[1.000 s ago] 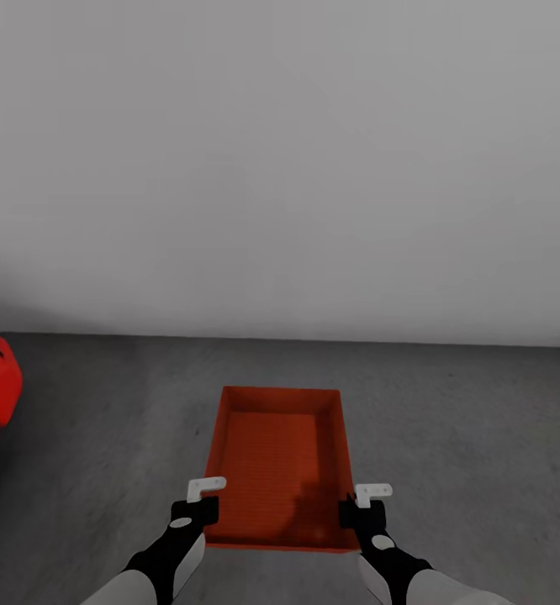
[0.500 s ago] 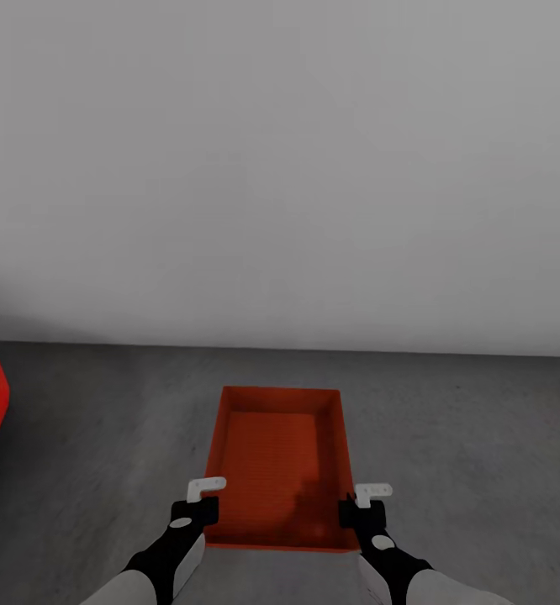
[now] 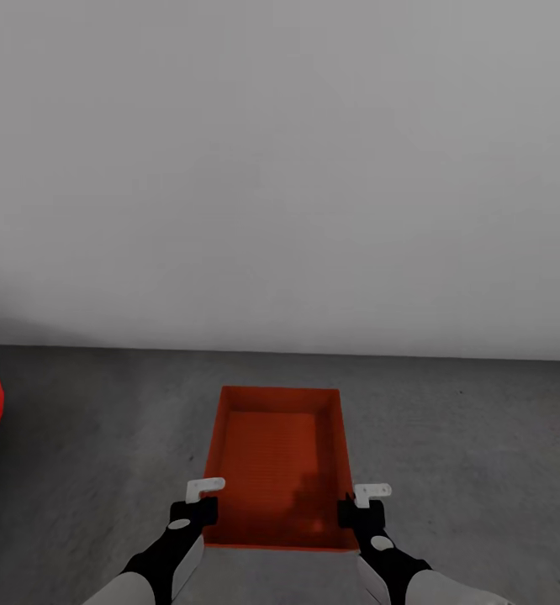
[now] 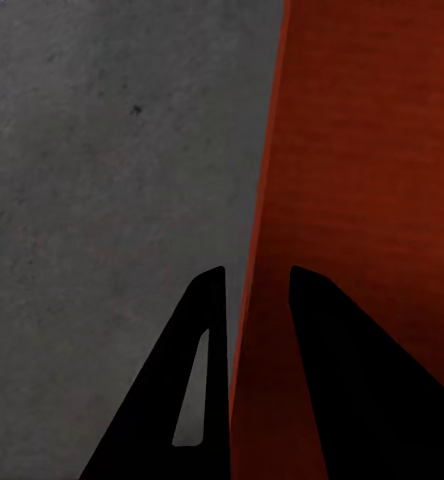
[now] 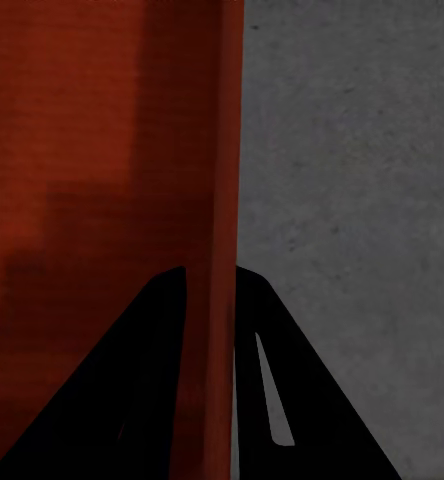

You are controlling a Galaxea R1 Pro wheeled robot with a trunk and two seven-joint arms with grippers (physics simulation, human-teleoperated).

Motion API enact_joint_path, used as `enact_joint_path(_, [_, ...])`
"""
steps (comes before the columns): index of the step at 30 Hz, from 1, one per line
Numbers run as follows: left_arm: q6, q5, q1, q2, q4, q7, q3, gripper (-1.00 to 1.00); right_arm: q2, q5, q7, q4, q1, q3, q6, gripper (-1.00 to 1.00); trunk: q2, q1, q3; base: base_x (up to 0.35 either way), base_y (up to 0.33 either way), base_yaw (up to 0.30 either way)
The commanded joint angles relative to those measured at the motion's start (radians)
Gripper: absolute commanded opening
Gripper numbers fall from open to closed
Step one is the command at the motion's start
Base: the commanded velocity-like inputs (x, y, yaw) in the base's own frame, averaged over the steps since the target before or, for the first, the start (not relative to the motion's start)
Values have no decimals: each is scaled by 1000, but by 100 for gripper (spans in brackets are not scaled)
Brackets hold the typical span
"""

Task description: Move the two storage containers from the living room to the garage. In the garage, place one container on the floor and stack the other container on top of it (either order is fine).

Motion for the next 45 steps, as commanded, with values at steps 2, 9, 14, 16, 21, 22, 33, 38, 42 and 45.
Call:
enact_joint_path(2, [-2, -2, -1, -1, -3, 5, 6, -100, 3, -5, 0, 2, 0, 4, 2, -100, -1, 0, -1, 0, 0, 0])
enact_joint_path(9, [-2, -1, -1, -4, -3, 5, 5, -100, 2, -6, 0, 2, 0, 6, 2, -100, -1, 0, -1, 0, 0, 0])
enact_joint_path(14, [-2, 0, -1, -4, -4, 5, 4, -100, 2, 0, 0, 2, 0, 0, 2, -100, -8, 4, -4, 0, 0, 0])
enact_joint_path(16, [-2, 1, -1, -4, -4, 5, 4, -100, 2, 2, 0, 2, 0, -2, 2, -100, -22, 12, -10, 0, 0, 0])
enact_joint_path(21, [-2, 2, -1, -4, -4, 5, 2, -100, 2, 5, 0, 2, 0, -5, 2, -100, -50, 27, -23, 0, 0, 0])
enact_joint_path(22, [-2, 2, -1, -4, -4, 5, 2, -100, 2, 5, 0, 2, 0, -5, 2, -100, -50, 27, -23, 0, 0, 0])
enact_joint_path(33, [-2, -18, -1, -5, -4, 3, 22, -100, 2, 24, 0, 2, 0, -59, 2, -100, -50, 27, -23, 0, 0, 0])
enact_joint_path(38, [-2, -18, -1, -10, -3, 1, 22, -100, 2, 24, 0, 2, 0, -59, 2, -100, -57, 31, -26, 0, 0, 0])
enact_joint_path(42, [-2, -18, -1, -10, -2, 2, 21, -100, 2, 24, 0, 2, 0, -59, 2, -100, -85, 46, -38, 0, 0, 0])
enact_joint_path(45, [-2, -19, -1, -10, -2, 3, 21, -100, 2, 24, 0, 2, 0, -59, 2, -100, -106, 58, -48, 0, 0, 0])
